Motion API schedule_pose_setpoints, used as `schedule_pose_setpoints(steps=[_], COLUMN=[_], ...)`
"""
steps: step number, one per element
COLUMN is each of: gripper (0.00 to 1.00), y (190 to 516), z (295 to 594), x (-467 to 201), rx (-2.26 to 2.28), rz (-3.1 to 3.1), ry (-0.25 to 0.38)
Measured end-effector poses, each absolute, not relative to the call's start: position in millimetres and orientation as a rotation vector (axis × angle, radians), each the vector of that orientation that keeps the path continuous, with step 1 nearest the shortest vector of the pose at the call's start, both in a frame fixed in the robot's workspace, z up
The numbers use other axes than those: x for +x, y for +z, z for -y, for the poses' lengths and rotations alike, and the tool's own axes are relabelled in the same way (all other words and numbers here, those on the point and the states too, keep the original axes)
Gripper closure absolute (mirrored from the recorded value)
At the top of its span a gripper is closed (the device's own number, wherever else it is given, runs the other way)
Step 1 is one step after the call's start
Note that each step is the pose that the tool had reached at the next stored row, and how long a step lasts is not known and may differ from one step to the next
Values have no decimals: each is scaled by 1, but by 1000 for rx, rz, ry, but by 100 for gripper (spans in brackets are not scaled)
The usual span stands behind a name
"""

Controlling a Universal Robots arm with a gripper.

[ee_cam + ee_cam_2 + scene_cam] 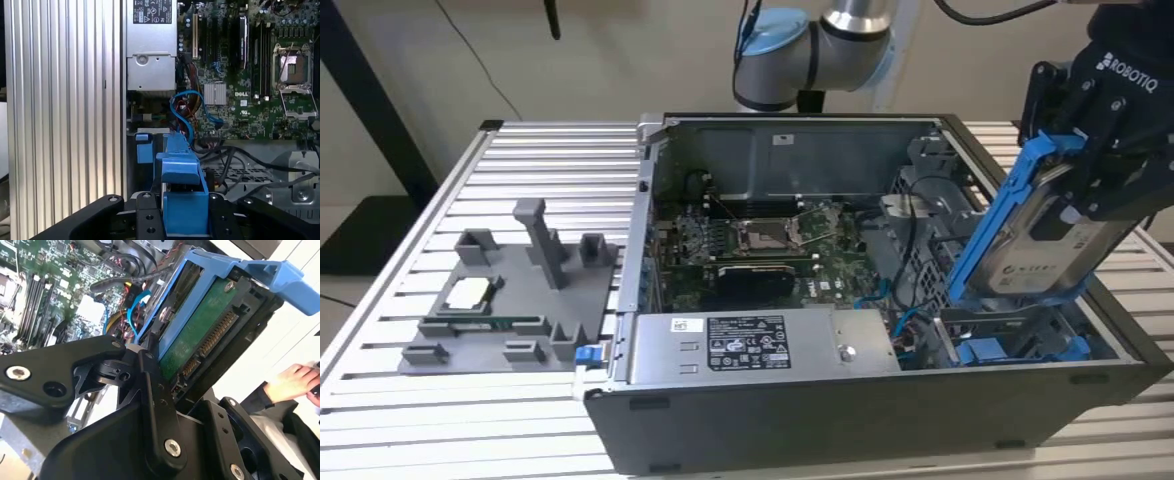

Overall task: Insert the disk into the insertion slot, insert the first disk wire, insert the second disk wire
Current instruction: 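Insert the disk into the insertion slot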

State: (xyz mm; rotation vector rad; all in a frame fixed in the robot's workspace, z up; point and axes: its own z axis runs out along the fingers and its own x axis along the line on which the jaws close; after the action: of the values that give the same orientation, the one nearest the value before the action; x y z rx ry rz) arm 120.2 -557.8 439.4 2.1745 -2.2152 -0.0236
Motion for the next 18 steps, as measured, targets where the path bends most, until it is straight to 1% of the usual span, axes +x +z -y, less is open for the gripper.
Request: schedule_pose_setpoints(steps=[10, 18], gripper=[67, 67], y=[429, 427], z=[560, 560], x=[121, 122], rx=[2175, 2175], rz=[2216, 2215], ry=[-24, -24])
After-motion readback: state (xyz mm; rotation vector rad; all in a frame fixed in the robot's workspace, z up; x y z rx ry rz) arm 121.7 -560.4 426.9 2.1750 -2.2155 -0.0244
